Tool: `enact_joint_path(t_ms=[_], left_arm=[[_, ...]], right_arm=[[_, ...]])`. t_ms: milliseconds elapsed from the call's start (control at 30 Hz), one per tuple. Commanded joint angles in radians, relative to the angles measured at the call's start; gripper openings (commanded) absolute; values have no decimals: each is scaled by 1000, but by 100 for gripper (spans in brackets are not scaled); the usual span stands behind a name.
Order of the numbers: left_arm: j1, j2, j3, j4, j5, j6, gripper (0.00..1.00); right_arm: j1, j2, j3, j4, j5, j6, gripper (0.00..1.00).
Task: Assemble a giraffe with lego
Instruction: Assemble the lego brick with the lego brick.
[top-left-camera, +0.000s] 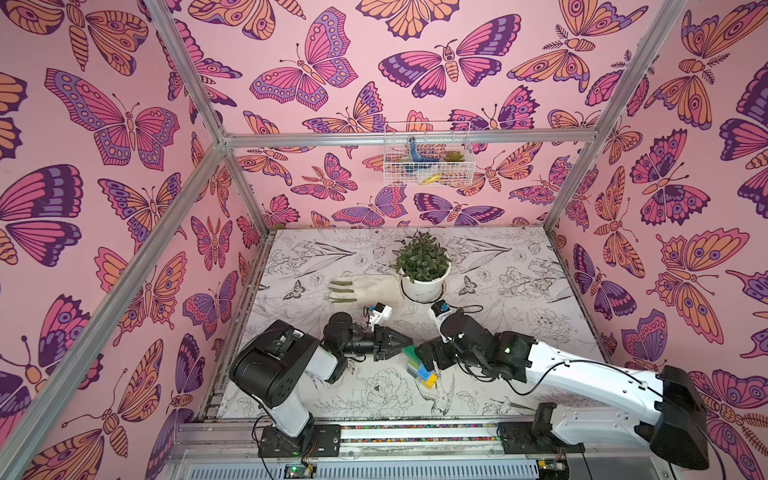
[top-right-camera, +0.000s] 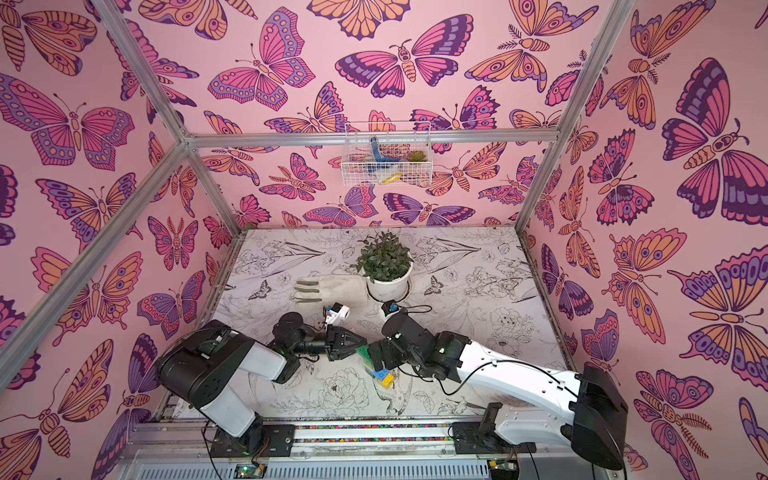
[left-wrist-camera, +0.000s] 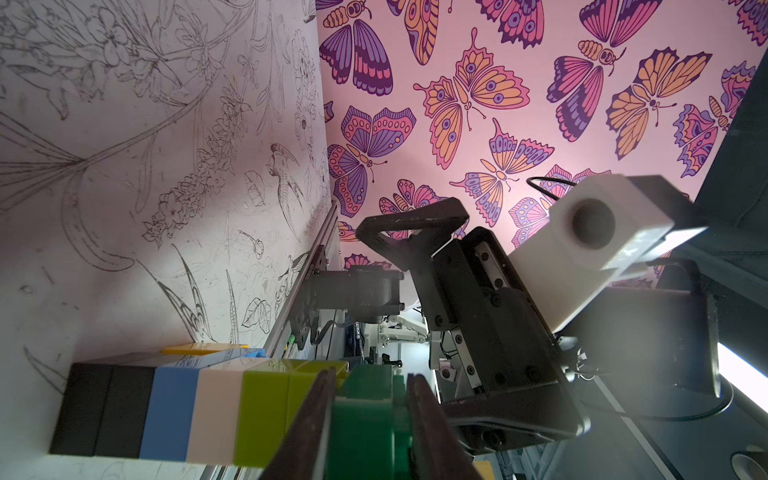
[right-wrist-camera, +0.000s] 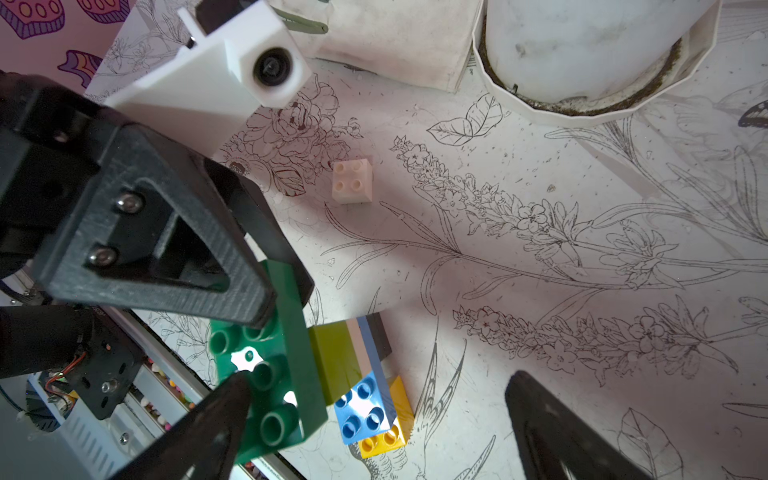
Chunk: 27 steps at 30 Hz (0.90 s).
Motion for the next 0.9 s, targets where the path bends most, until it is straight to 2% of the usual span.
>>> enact_joint_path(t_ms=[0,600,867], left_arm=[[14,48,-19,-80,-14,17,0],[17,87,4,-143,0,18,0],[25,-6,71,-442,22,159,0]], right_arm=[[-4,12,16,-32,-11,-5,99],[-6,47,12,-69,-12,10,97],[-10,38,-5,-69,-12,19,96]])
